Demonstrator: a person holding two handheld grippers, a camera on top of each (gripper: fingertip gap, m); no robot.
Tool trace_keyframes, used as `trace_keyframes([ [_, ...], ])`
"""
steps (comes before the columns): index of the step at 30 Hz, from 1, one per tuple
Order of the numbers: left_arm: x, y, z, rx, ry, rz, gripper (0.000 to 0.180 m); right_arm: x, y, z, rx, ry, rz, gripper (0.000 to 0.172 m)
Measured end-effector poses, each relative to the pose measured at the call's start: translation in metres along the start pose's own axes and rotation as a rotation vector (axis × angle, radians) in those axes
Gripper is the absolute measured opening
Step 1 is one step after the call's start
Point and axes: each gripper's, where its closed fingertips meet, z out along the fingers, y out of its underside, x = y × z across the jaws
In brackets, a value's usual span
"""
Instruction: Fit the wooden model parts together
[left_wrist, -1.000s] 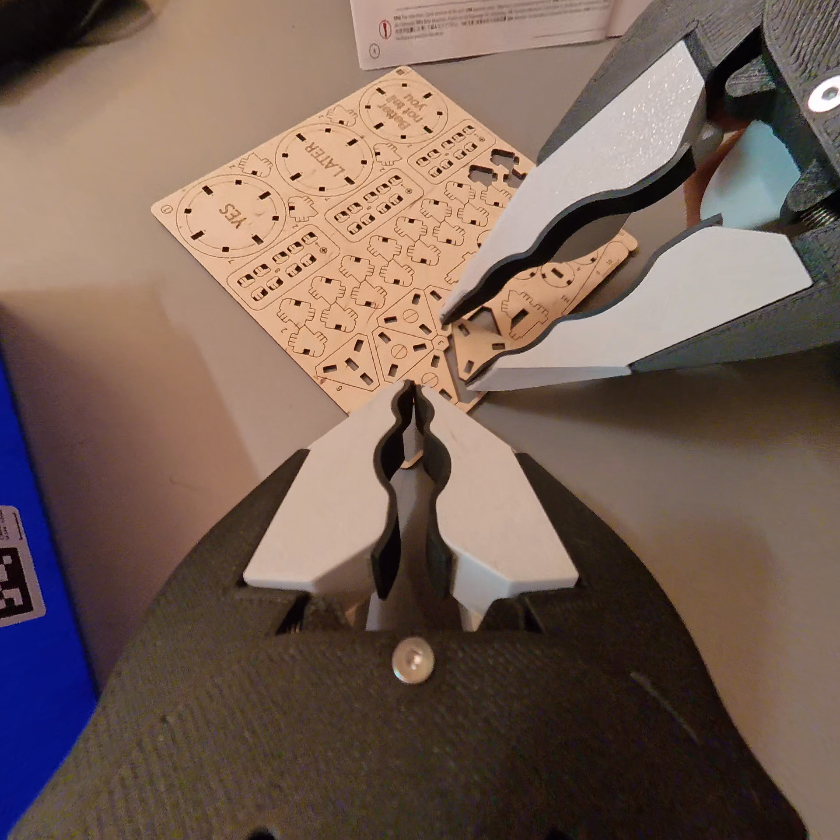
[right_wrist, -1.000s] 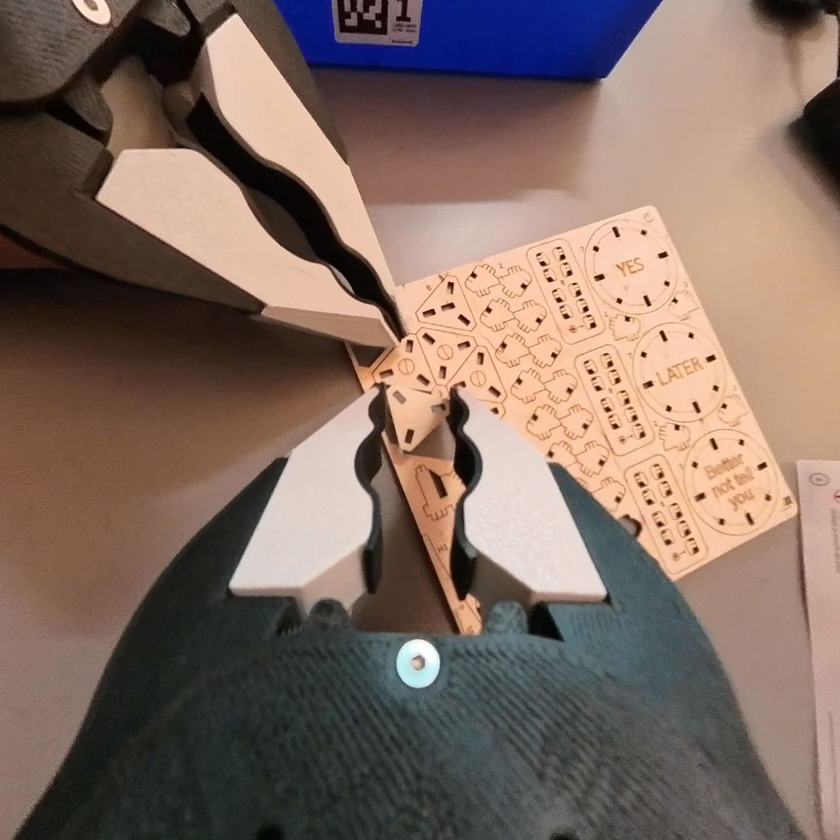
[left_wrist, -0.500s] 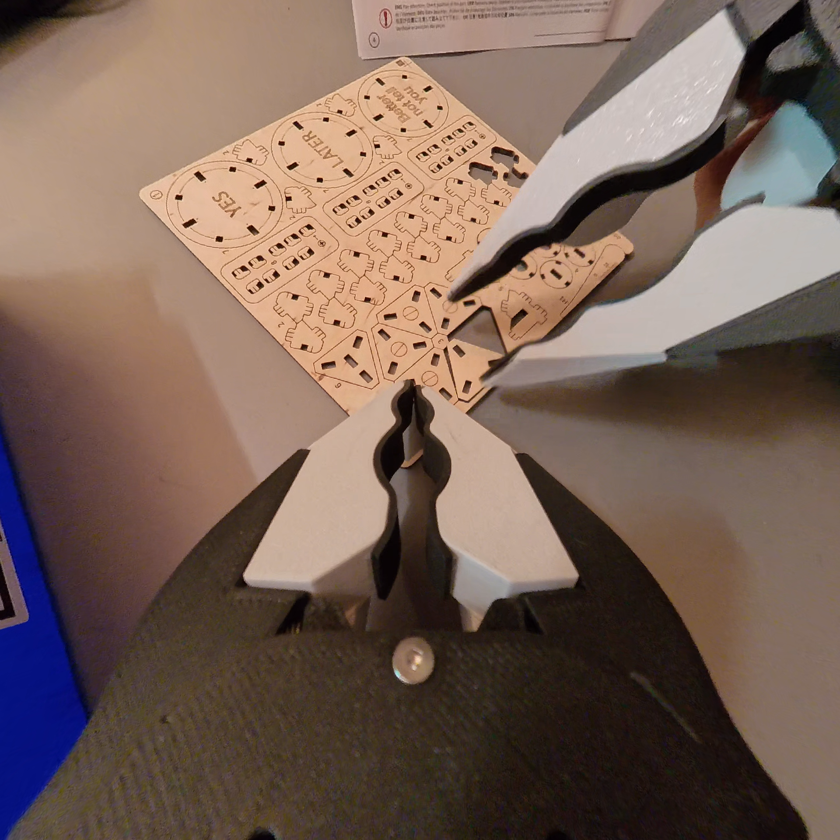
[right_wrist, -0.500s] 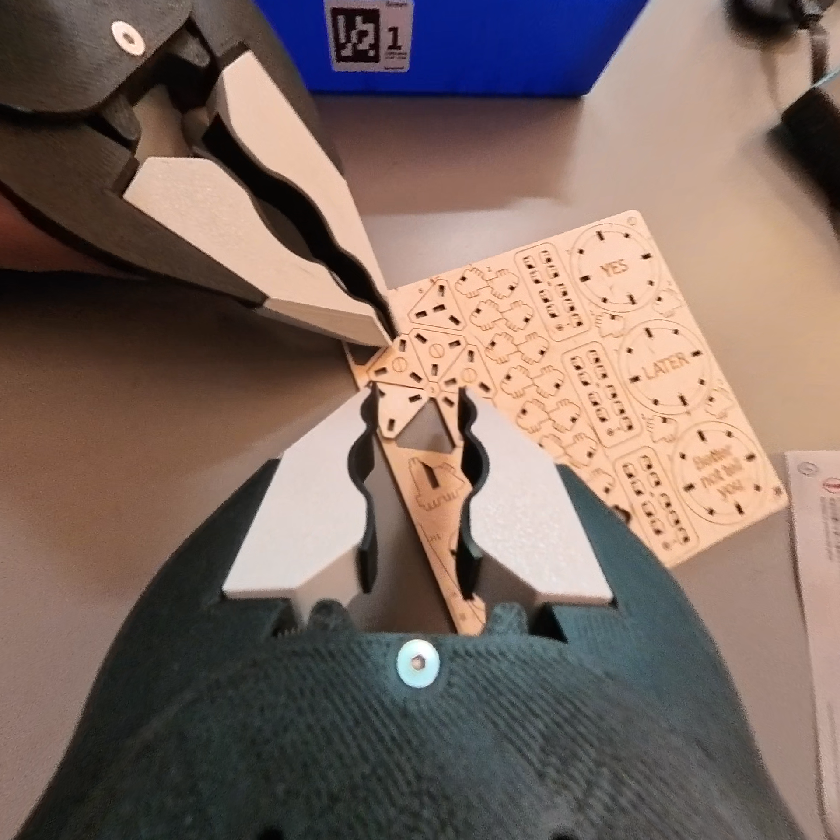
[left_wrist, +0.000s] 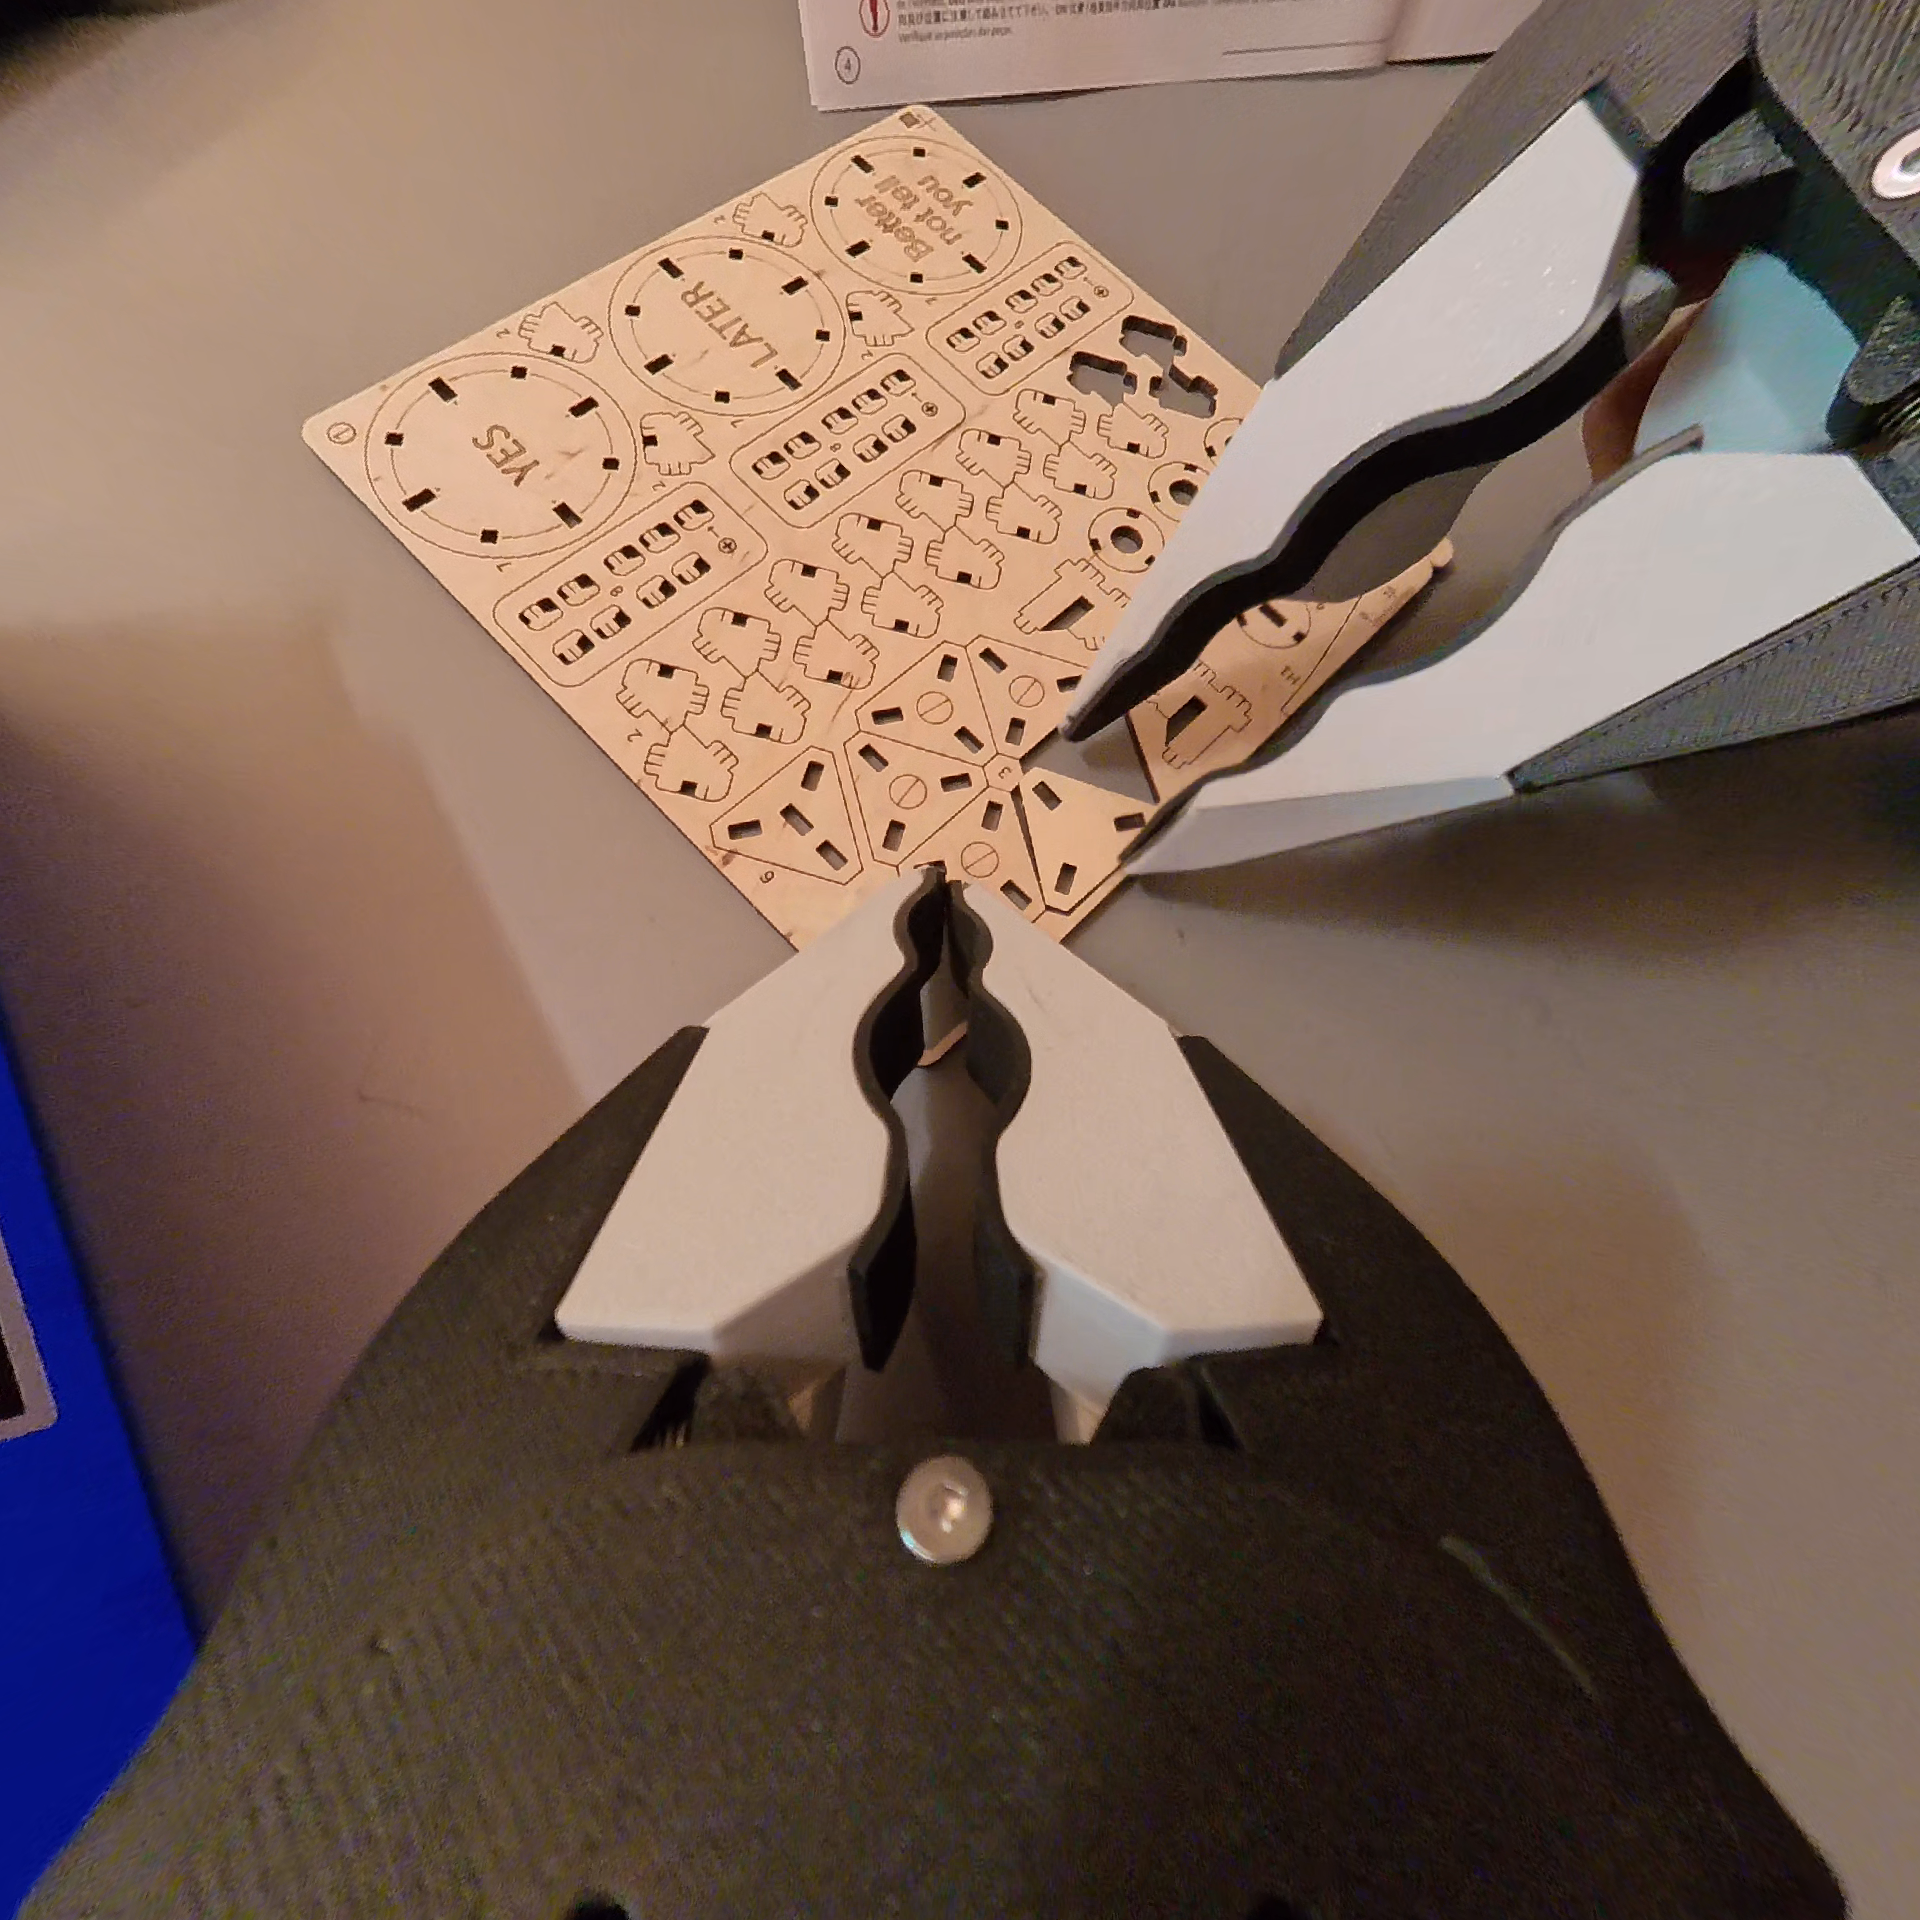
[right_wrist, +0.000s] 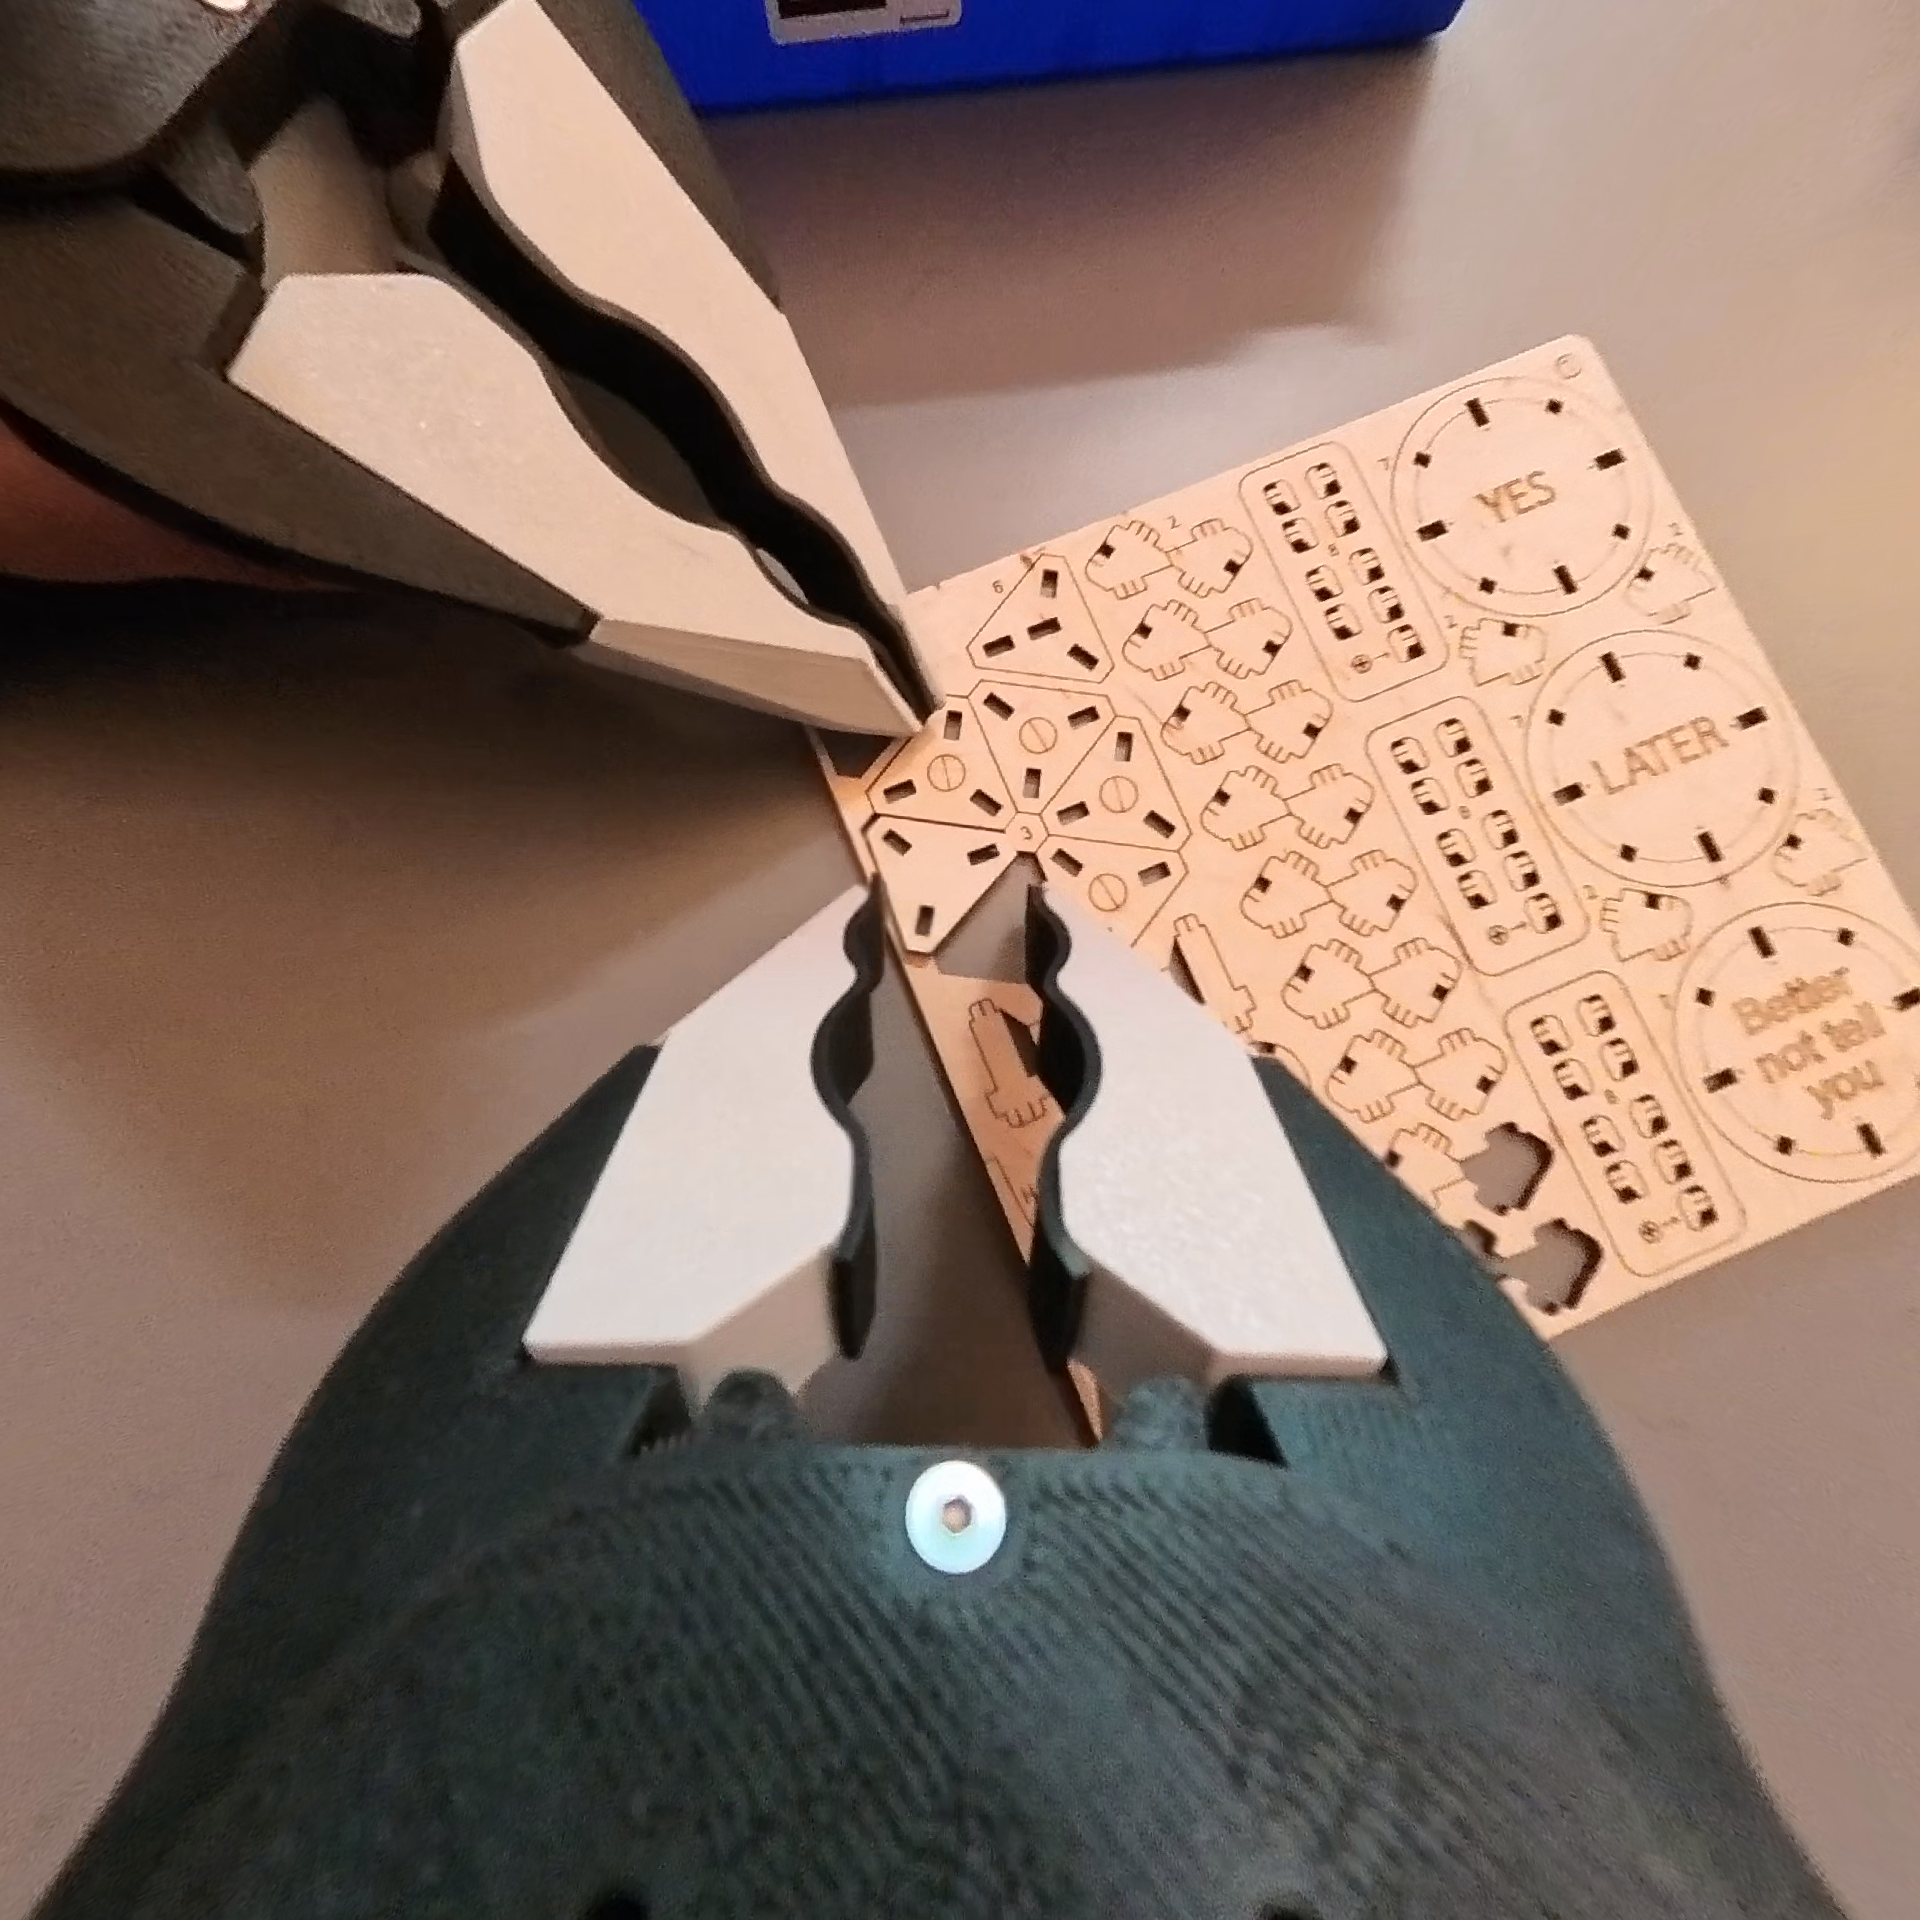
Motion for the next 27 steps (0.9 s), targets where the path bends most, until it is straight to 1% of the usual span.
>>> trace_keyframes([
  [4, 0.0, 0.0, 0.0, 0.0, 0.003, -0.002, 0.0, -0.003, 0.002, 0.004, -0.001, -0.036, 0.038, 0.031],
  [9, 0.0, 0.0, 0.0, 0.004, 0.003, 0.001, 0.0, -0.004, -0.002, 0.003, 0.019, -0.046, 0.059, 0.016],
  [11, 0.0, -0.003, -0.003, 0.025, 0.001, 0.0, 0.0, -0.002, -0.006, -0.001, 0.046, -0.04, 0.061, 0.014],
  [12, 0.0, -0.004, -0.004, 0.042, 0.001, -0.003, 0.0, -0.001, -0.008, -0.004, 0.06, -0.041, 0.065, 0.009],
  [13, 0.0, -0.006, -0.006, 0.06, 0.008, -0.01, 0.0, 0.0, -0.011, -0.007, 0.076, -0.037, 0.066, 0.001],
  [17, 0.009, -0.021, -0.018, 0.176, 0.111, -0.025, 0.001, 0.006, -0.02, -0.017, 0.132, -0.008, 0.068, 0.001],
  [19, 0.009, -0.023, -0.02, 0.201, 0.152, -0.06, 0.003, 0.008, -0.021, -0.019, 0.137, 0.01, 0.059, 0.001],
  [21, 0.012, -0.026, -0.024, 0.229, 0.224, -0.112, 0.006, 0.011, -0.027, -0.022, 0.169, 0.054, 0.009, 0.001],
  [23, 0.015, -0.031, -0.029, 0.278, 0.301, -0.174, 0.011, 0.01, -0.04, -0.029, 0.236, 0.118, -0.101, 0.0],
  [24, 0.016, -0.033, -0.031, 0.296, 0.327, -0.185, 0.018, 0.007, -0.047, -0.034, 0.271, 0.149, -0.165, 0.001],
  [26, 0.021, -0.039, -0.036, 0.343, 0.344, -0.156, 0.04, 0.005, -0.057, -0.042, 0.312, 0.227, -0.265, 0.0],
  [27, 0.02, -0.042, -0.039, 0.367, 0.315, -0.129, 0.041, 0.005, -0.059, -0.045, 0.32, 0.257, -0.299, 0.0],
])
